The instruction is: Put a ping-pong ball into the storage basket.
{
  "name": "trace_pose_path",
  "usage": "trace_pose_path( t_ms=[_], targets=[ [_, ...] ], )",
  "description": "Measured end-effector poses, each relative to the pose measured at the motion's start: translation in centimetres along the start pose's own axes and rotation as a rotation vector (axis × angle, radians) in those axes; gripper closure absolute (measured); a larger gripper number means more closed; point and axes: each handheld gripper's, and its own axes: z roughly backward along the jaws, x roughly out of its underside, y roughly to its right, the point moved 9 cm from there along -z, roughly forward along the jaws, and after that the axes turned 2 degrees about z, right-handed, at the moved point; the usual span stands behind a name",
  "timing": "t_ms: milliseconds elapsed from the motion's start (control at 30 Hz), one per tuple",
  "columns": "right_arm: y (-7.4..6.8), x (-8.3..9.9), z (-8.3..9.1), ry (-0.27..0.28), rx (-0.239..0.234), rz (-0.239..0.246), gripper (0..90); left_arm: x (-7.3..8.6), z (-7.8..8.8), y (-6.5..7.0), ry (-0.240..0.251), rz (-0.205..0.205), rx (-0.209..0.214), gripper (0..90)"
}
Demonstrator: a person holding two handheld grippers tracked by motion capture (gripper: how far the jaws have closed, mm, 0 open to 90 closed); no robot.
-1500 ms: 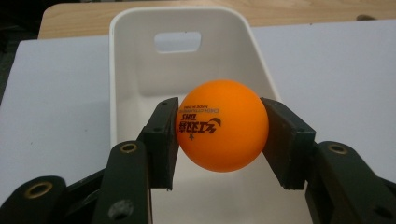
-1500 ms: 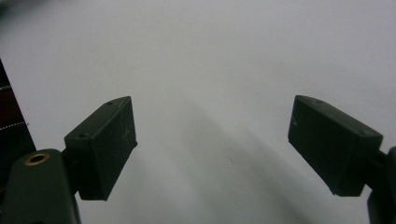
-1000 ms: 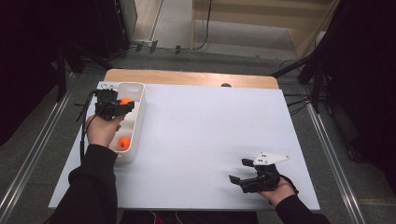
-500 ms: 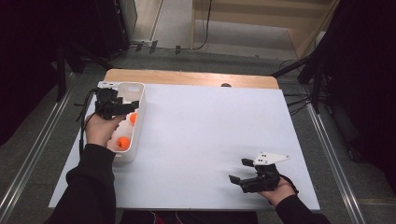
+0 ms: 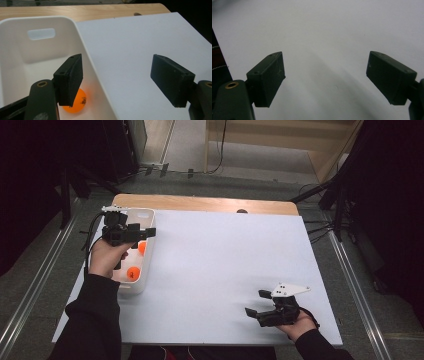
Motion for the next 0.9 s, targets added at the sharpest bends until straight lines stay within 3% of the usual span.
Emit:
trace_pose_path(
  t_ms=[100, 667, 900],
  targets=[
    [0.0, 0.0, 0.0, 0.0, 0.001, -0.001, 13.8, 0.0, 0.0, 0.8, -0.014, -0.01, 0.037, 26.7],
    [0.0, 0.0, 0.1, -0.001, -0.003, 0.0, 13.7, 0.6, 0.7, 4.6, -0.045, -0.122, 0.118, 26.7],
    [0.0, 0.0, 0.2, -0.001, -0.002, -0.01, 13.8, 1.1, 0.8, 5.6, -0.053, -0.124, 0.148, 26.7]
  ],
)
